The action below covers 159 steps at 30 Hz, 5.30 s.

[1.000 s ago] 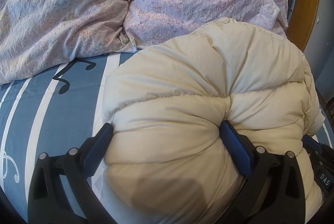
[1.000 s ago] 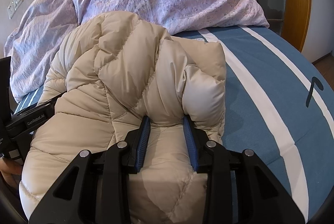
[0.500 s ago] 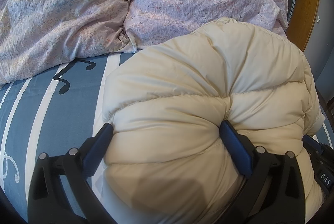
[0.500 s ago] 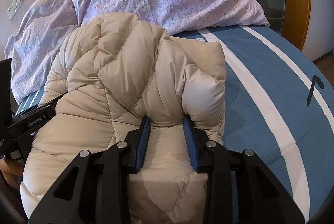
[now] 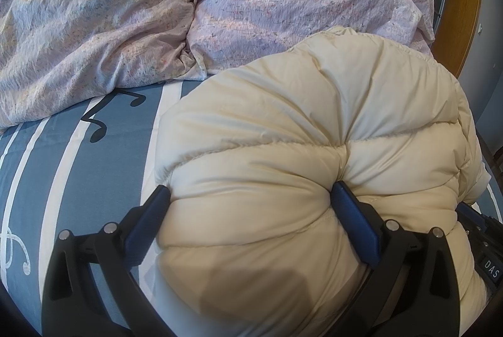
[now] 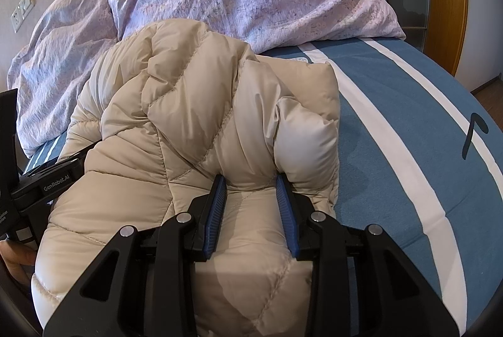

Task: Fold large clothes

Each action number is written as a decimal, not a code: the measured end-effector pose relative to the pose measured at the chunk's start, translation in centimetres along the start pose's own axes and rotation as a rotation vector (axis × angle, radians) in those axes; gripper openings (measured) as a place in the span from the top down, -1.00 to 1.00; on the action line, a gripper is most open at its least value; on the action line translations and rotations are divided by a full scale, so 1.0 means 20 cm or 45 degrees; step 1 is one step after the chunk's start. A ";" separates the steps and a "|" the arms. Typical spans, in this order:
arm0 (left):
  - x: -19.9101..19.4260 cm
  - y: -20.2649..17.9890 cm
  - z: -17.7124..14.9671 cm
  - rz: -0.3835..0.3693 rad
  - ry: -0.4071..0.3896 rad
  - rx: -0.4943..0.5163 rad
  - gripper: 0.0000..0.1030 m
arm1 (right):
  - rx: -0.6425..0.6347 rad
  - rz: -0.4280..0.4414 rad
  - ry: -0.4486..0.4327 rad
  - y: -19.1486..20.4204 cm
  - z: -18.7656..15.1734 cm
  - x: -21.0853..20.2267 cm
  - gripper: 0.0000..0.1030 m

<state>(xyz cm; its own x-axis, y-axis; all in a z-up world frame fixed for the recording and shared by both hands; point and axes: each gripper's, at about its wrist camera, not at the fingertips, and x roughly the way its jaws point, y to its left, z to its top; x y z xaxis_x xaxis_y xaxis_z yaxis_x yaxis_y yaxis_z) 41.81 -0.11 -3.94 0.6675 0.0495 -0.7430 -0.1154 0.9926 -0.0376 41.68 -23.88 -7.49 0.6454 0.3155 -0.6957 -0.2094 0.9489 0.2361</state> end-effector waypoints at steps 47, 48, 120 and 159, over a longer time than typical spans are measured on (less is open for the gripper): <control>-0.38 0.23 -0.07 -0.102 -0.040 -0.115 -0.96 | 0.475 0.687 0.327 -0.22 0.09 0.15 0.00; -0.39 0.25 -0.07 -0.108 -0.036 -0.119 -0.96 | 0.497 0.697 0.324 -0.24 0.09 0.14 0.10; -0.27 1.07 -0.04 -0.327 -0.037 -0.464 0.01 | 0.188 0.831 0.370 0.65 0.41 0.53 0.34; -0.24 0.79 0.01 0.237 -0.171 -0.112 -0.86 | -0.387 0.168 0.029 0.97 0.34 0.42 -0.08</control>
<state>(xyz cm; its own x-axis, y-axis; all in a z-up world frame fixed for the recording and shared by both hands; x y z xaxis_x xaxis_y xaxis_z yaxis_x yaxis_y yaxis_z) 36.92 15.46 -0.82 0.7200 0.2508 -0.6471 -0.3054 0.9518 0.0291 48.04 -2.87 -4.06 0.5822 0.4326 -0.6884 -0.5022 0.8572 0.1140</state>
